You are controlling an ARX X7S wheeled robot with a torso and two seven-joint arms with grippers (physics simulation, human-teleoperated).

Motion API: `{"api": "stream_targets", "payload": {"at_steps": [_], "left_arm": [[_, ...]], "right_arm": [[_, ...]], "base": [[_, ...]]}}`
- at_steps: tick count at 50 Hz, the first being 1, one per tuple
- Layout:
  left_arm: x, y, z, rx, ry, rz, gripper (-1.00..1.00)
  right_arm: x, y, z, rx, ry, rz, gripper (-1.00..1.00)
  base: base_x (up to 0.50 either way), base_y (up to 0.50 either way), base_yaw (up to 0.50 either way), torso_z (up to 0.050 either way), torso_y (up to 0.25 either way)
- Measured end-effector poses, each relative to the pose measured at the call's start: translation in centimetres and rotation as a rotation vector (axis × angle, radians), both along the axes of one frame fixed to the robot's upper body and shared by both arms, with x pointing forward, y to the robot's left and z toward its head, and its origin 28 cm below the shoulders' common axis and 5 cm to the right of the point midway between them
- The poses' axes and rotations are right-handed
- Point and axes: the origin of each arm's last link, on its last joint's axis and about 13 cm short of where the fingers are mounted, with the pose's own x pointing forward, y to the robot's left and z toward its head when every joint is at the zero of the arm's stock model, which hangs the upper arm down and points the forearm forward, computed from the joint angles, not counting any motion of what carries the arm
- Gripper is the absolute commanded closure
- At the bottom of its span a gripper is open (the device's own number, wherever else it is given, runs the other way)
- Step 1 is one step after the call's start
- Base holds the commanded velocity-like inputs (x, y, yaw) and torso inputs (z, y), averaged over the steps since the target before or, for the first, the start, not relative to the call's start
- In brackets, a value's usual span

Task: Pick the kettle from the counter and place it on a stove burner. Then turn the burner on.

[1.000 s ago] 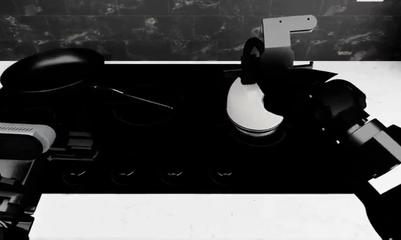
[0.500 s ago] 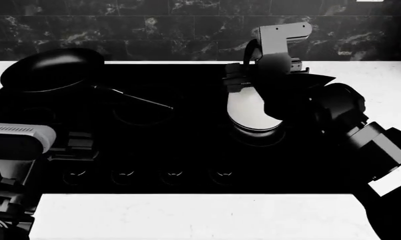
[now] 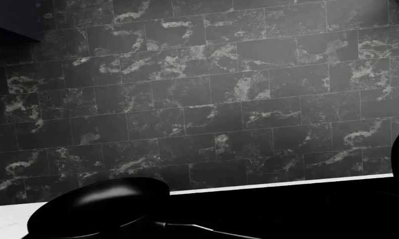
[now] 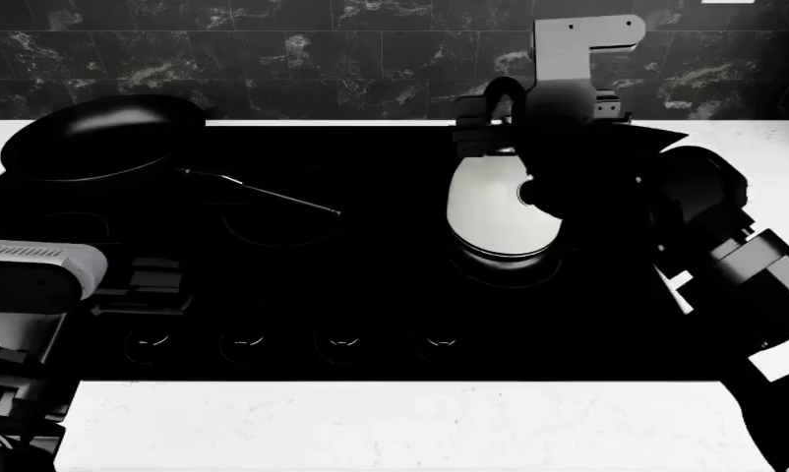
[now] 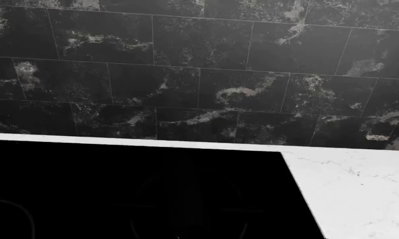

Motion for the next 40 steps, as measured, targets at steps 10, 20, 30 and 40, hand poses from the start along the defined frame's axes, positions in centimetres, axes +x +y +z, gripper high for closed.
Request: {"api": "stream_targets", "payload": {"at_steps": [10,20,30,40], "left_arm": [[0.1,0.1,-0.1,-0.002,0.003,0.004,-1.0],[0.0,0.0,-0.2,-0.006,0.002,0.003,-1.0],[-0.2,-0.1,0.0,-0.005,-0.005,-0.007,-1.0],[-0.4,-0.1,0.1,-0.01,-0.011,-0.011,-1.0]], "right_arm": [[-0.9,-0.1,1.0,0.014,-0.035,-0.008,-1.0],[-3.5,0.0,1.7,0.004,-0.077,0.018,-1.0],[-7.6,0.1,1.5,-0.034,-0.096,0.06,-1.0],[-12.7,0.1,0.6,-0.048,-0.108,0.099,-1.0]], "base": [[0.0,0.0,0.0,0.0,0.0],[0.0,0.0,0.0,0.0,0.0],[0.0,0.0,0.0,0.0,0.0],[0.0,0.0,0.0,0.0,0.0]]}}
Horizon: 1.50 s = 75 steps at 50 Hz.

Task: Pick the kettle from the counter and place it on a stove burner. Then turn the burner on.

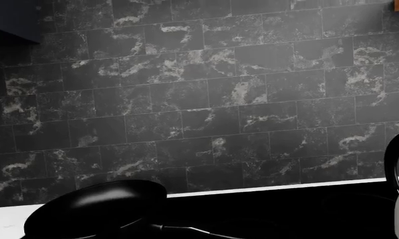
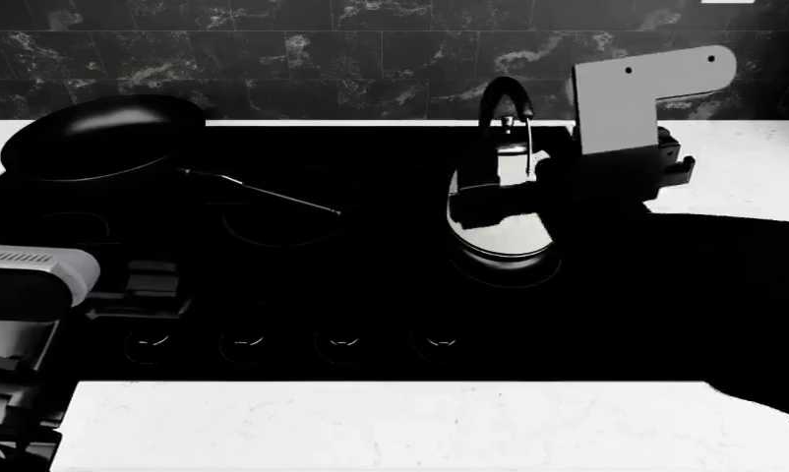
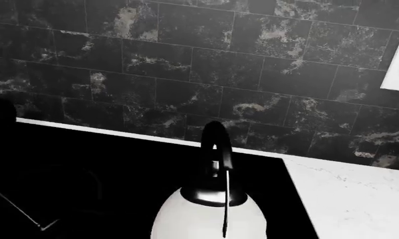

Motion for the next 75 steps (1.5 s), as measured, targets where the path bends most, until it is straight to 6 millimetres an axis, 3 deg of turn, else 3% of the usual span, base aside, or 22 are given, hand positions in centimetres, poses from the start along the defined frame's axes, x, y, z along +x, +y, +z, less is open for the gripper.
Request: {"api": "stream_targets", "payload": {"at_steps": [13,25,75], "left_arm": [[-0.2,0.0,0.0,0.001,-0.002,0.0,-1.0],[-0.2,-0.1,-0.1,0.007,0.004,-0.002,-1.0],[0.0,-0.2,-0.6,0.02,0.025,-0.001,-1.0]], "right_arm": [[-5.5,0.3,-1.8,0.078,0.034,0.03,-1.0],[-7.9,0.7,-3.3,0.069,0.13,0.045,-1.0],[-7.7,0.8,-7.7,0.029,0.368,-0.014,-1.0]], "base": [[0.0,0.0,0.0,0.0,0.0],[0.0,0.0,0.0,0.0,0.0],[0.0,0.0,0.0,0.0,0.0]]}}
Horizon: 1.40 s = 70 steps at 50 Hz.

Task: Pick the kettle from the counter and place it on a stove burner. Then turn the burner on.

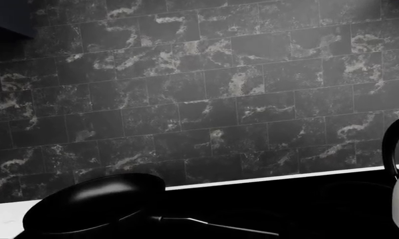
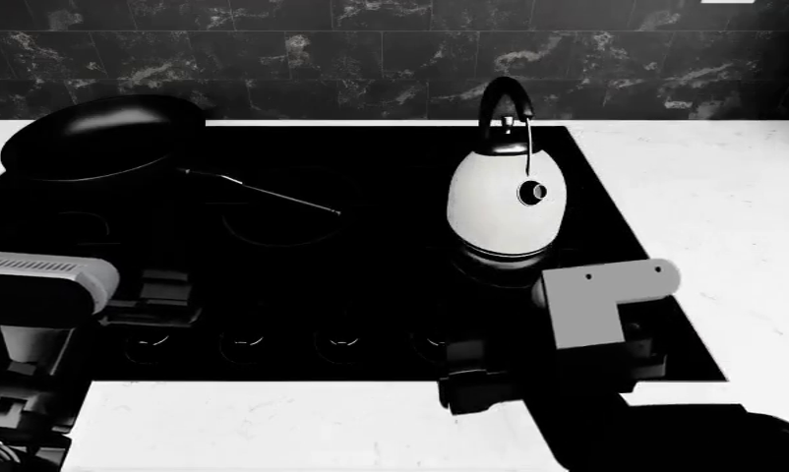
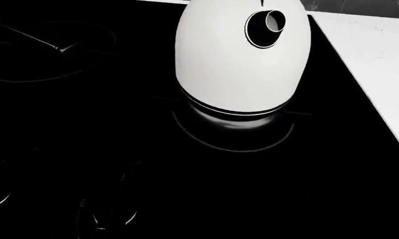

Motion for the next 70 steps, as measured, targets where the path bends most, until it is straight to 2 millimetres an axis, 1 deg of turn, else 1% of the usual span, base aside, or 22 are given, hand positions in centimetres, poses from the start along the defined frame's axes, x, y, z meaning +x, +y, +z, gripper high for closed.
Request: {"api": "stream_targets", "payload": {"at_steps": [14,33,53,70], "left_arm": [[0.1,0.0,-0.2,0.001,0.006,0.0,-1.0],[0.3,-0.1,-0.6,0.001,0.015,-0.001,-1.0],[0.5,-0.1,-0.8,0.001,0.021,-0.001,-1.0],[0.6,0.0,-1.0,-0.002,0.026,0.004,-1.0]], "right_arm": [[0.3,0.2,-0.7,0.01,0.024,0.016,-1.0],[1.8,1.0,-1.3,0.027,0.043,0.071,-1.0],[3.2,1.4,-2.1,0.057,0.049,0.094,-1.0],[4.0,1.8,-2.9,0.058,0.085,0.138,-1.0]], "base": [[0.0,0.0,0.0,0.0,0.0],[0.0,0.0,0.0,0.0,0.0],[0.0,0.0,0.0,0.0,0.0],[0.0,0.0,0.0,0.0,0.0]]}}
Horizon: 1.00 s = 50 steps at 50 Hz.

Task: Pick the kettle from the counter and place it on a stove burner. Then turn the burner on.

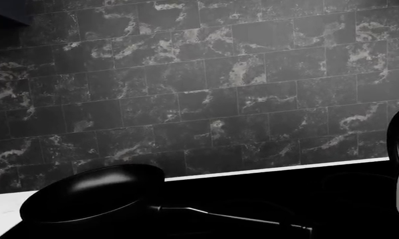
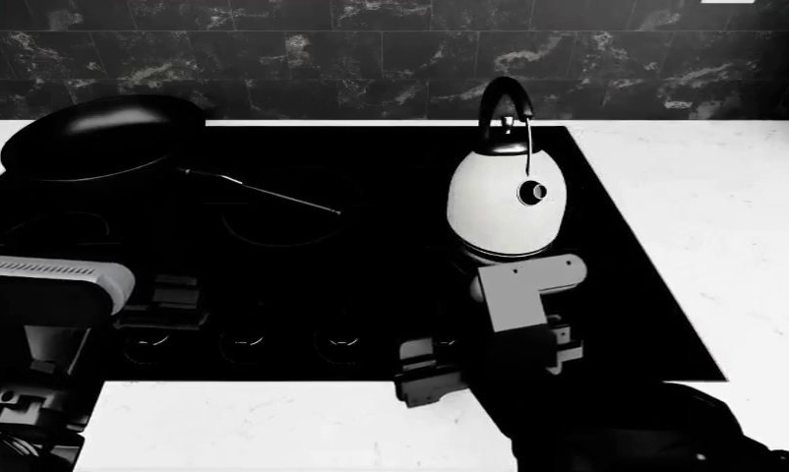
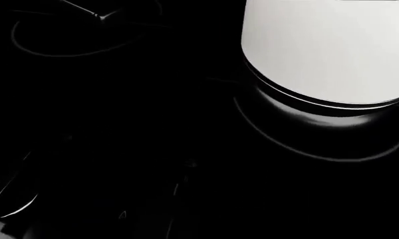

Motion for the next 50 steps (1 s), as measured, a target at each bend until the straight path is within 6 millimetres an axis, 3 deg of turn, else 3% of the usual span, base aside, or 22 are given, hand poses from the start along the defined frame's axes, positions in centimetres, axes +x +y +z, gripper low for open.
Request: {"api": "stream_targets", "payload": {"at_steps": [12,13,50], "left_arm": [[0.05,-0.02,-0.09,0.0,0.002,0.001,-1.0],[0.05,-0.01,-0.1,0.0,0.002,0.001,-1.0],[0.09,0.04,-0.19,-0.006,0.005,0.002,-1.0]], "right_arm": [[0.3,0.02,-0.25,-0.003,0.007,0.018,-1.0],[0.33,0.02,-0.26,-0.004,0.006,0.02,1.0],[0.39,-0.19,-0.44,-0.114,-0.048,0.122,1.0]], "base": [[0.0,0.0,0.0,0.0,0.0],[0.0,0.0,0.0,0.0,0.0],[0.0,0.0,0.0,0.0,0.0]]}}
